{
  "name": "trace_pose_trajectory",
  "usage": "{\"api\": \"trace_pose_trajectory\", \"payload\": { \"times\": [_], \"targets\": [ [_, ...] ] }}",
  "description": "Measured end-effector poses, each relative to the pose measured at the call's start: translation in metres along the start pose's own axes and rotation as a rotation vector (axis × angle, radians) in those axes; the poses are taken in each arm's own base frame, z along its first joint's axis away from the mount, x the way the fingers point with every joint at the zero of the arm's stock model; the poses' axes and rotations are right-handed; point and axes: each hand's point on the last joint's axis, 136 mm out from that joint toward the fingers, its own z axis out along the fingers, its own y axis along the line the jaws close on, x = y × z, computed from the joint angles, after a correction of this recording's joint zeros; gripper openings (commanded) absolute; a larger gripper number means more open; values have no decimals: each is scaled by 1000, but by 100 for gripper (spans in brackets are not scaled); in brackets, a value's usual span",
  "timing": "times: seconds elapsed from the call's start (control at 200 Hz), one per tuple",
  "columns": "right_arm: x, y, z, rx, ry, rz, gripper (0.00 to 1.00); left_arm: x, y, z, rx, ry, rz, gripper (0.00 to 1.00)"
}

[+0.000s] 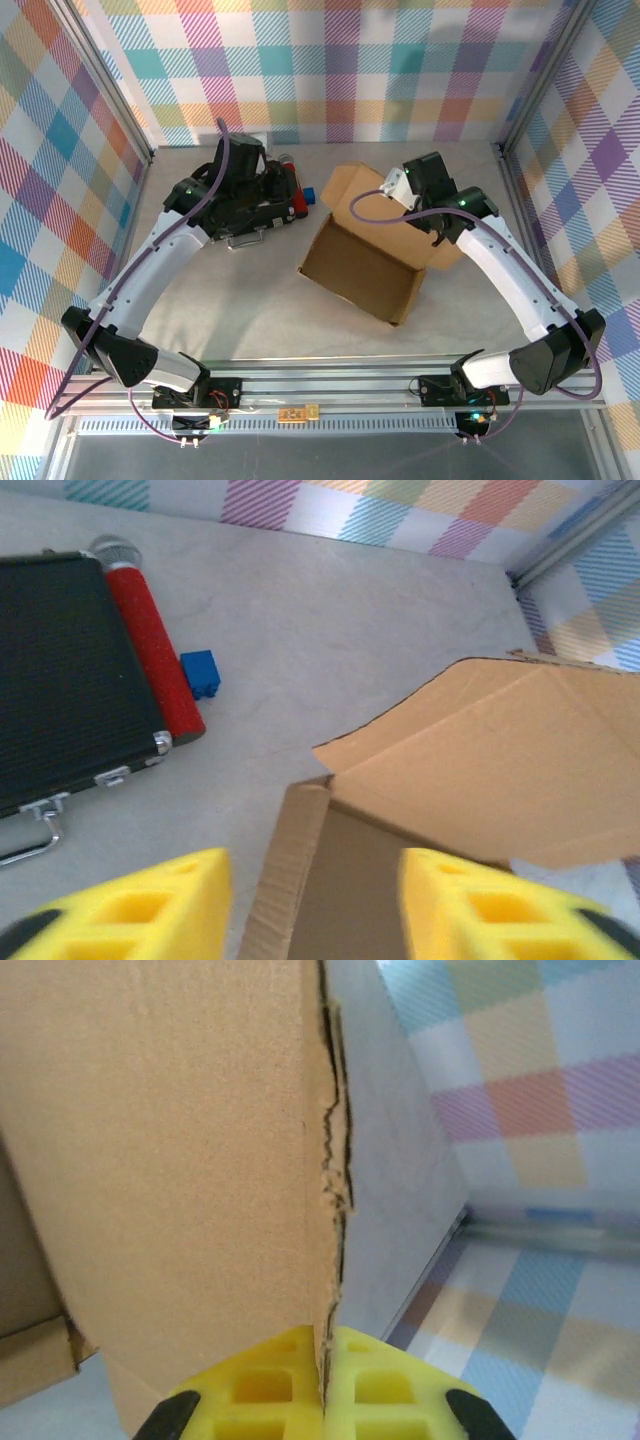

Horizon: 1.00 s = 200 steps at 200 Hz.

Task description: Fold the paper box

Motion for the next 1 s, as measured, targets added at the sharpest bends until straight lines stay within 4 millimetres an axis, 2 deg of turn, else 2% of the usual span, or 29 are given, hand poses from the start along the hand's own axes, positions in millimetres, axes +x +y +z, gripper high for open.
{"api": "trace_pose_trajectory", "payload": {
  "times": [0.15, 0.255, 0.45, 0.735, 0.855, 0.955, 1.0],
  "targets": [
    [-27, -5, 10, 8, -76, -110, 0, 23, 6, 17, 109, 50, 153, 63],
    [-38, 1, 21, -13, -103, -177, 0, 41, -1, 24, 196, 87, 291, 66],
    [-47, 7, 22, -35, -147, -246, 0, 36, -12, 28, 259, 42, 487, 69],
    [-56, 16, 20, -57, -182, -282, 0, 45, -16, 80, 230, 97, 630, 67],
    [-59, 19, 18, -63, -193, -289, 0, 45, -15, 95, 192, 105, 652, 57],
    [-61, 21, 18, -65, -197, -290, 0, 42, -18, 102, 174, 101, 663, 39],
    [-61, 21, 18, -67, -197, -290, 0, 40, -17, 103, 156, 97, 653, 26]
  ]
}}
